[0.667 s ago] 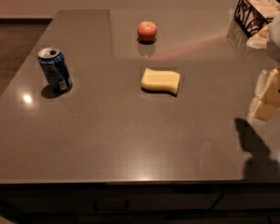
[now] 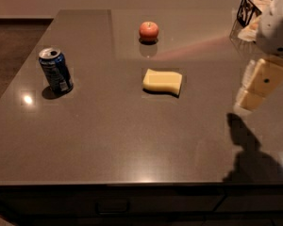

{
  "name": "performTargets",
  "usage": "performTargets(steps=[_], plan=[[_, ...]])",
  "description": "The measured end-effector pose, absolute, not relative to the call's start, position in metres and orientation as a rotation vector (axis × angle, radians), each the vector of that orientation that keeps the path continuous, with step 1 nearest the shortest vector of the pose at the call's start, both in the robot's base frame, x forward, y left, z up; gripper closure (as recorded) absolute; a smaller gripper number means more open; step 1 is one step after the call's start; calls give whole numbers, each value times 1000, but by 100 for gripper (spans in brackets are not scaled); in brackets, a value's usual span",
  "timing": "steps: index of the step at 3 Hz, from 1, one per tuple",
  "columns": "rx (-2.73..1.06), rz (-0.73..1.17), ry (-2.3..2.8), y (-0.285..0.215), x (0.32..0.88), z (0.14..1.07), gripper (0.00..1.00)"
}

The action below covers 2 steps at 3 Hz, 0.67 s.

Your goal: Move pepsi can near apple

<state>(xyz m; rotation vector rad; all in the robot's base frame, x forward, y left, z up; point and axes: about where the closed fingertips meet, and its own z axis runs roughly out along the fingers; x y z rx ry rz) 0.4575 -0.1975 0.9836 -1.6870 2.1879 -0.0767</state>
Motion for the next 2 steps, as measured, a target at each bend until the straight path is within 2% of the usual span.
performTargets(steps=[1,2], plan=[[-1647,-12,2122,-161,488,989,0],[-1643,88,2050,-104,515,987,0]])
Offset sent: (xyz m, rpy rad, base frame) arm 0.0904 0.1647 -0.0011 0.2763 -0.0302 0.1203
